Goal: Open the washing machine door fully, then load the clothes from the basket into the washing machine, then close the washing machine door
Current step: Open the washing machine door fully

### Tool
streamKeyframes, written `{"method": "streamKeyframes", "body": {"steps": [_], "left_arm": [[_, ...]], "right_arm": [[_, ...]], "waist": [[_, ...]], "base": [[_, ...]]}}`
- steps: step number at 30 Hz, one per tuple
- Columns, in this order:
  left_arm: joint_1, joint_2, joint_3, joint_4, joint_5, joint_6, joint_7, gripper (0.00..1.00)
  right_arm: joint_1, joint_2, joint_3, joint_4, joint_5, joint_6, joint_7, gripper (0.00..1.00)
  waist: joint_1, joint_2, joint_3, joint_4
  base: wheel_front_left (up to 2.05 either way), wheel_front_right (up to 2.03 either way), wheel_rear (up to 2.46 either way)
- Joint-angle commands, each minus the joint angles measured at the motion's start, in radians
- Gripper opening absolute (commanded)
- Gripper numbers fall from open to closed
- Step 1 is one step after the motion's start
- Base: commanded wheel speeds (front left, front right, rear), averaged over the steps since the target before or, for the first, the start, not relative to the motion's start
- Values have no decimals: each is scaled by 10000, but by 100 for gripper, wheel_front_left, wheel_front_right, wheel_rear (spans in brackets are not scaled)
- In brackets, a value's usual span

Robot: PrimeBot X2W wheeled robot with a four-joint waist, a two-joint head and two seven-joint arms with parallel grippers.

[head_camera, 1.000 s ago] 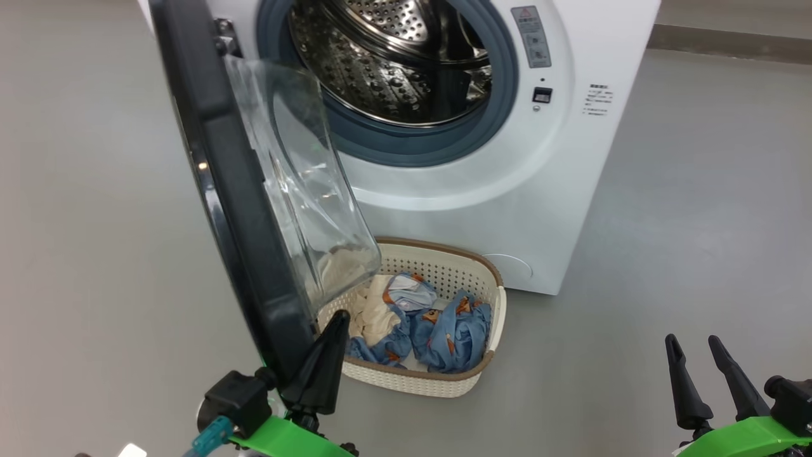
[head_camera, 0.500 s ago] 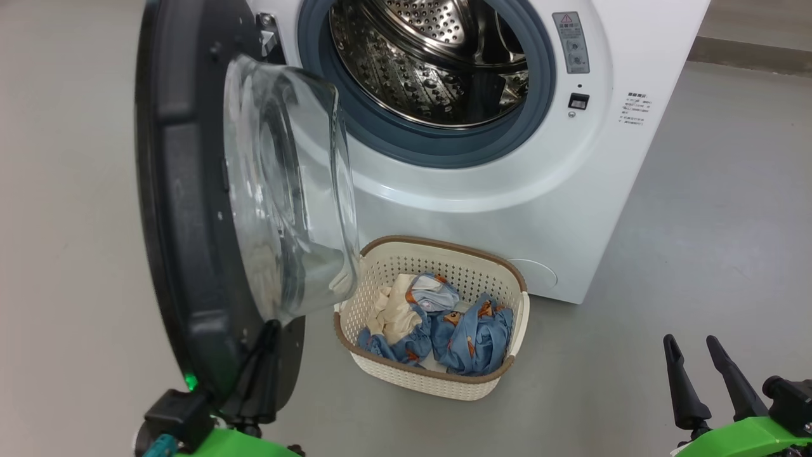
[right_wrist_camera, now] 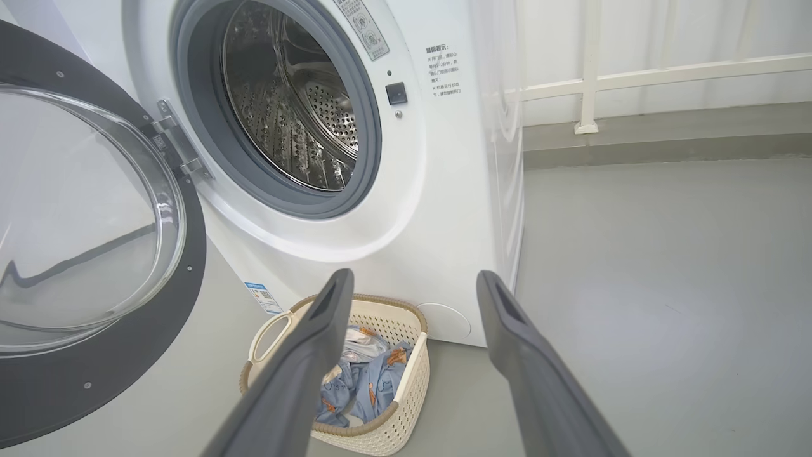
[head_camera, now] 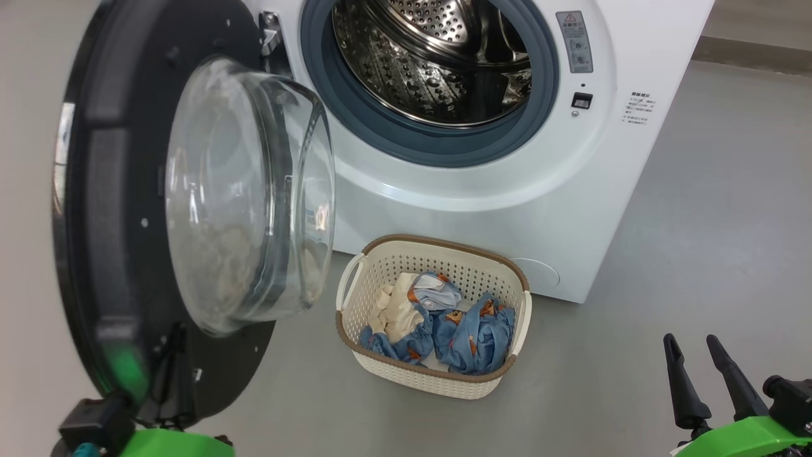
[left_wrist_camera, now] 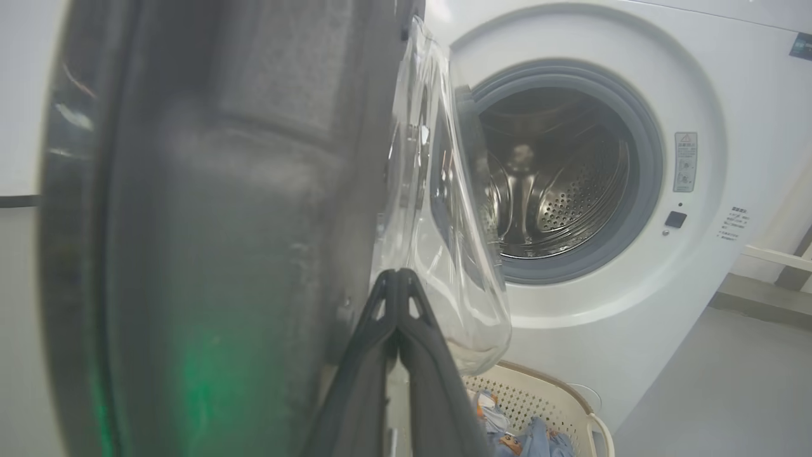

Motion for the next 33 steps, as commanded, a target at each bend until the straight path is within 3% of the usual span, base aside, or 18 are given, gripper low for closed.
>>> {"method": "streamKeyframes", "body": {"steps": [1,13,33], "left_arm": [[-201,377,617,-251,-18,157,-66,0],[-817,894,1752,203,-77,311,-66,0],[-2392,1748,3795,1734,152,46,-66,0]], "right_arm": [[-85,-250,212,-266,-97,56,-122,100],[-280,-322,224,-307,-139,56,-122,100],[-854,-581,188,-466,-228,56,-122,100]], "waist": [[0,0,25,18],[0,0,407,108],[0,0,1629,100]], "base": [[0,0,0],[0,0,0],[0,0,0]]}}
